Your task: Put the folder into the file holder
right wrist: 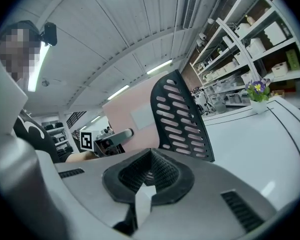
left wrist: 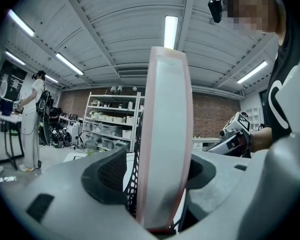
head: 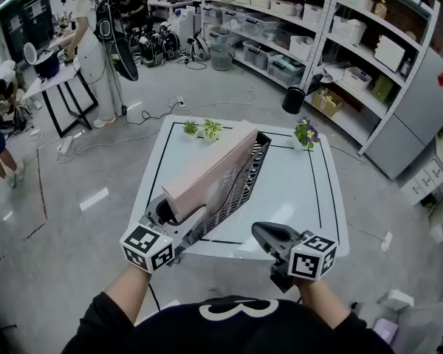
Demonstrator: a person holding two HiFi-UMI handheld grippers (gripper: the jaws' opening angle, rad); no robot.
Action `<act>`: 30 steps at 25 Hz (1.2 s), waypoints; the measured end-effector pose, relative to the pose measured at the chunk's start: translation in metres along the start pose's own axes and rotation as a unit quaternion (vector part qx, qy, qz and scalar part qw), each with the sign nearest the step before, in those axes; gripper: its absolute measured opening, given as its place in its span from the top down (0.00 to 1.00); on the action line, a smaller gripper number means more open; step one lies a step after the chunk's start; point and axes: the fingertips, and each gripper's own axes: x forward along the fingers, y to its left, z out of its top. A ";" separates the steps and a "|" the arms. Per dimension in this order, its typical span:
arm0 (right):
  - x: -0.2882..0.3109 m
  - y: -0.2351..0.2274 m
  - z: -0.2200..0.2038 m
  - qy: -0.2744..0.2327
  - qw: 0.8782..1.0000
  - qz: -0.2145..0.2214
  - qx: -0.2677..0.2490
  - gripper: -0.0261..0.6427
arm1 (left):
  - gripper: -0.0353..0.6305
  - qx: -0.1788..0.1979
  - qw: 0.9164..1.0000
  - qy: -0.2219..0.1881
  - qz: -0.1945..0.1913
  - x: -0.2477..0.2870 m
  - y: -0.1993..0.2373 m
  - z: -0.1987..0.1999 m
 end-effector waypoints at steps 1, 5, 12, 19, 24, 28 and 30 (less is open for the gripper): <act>-0.001 0.004 0.002 -0.003 1.000 0.003 -0.002 0.95 | 0.53 -0.005 1.000 0.003 0.003 -0.003 0.000 -0.001; -0.004 0.023 0.008 -0.016 1.000 0.014 -0.007 0.96 | 0.50 -0.015 1.000 0.008 0.012 -0.020 0.001 -0.007; -0.020 0.057 -0.001 -0.040 0.999 0.031 -0.016 0.95 | 0.50 -0.062 0.994 0.060 0.068 -0.069 -0.006 -0.031; -0.049 0.091 -0.016 -0.050 0.998 0.038 -0.016 0.96 | 0.69 -0.124 0.990 0.052 0.052 -0.110 -0.069 -0.020; -0.061 0.114 -0.021 -0.059 0.997 0.053 -0.019 0.96 | 0.93 -0.133 0.990 0.048 0.004 -0.125 -0.125 -0.004; -0.069 0.129 -0.022 -0.068 0.995 0.066 -0.023 0.96 | 0.94 -0.121 0.991 0.048 -0.005 -0.136 -0.148 0.005; -0.075 0.137 -0.019 -0.074 0.994 0.069 -0.034 0.96 | 0.94 -0.120 0.992 0.043 -0.007 -0.140 -0.155 0.010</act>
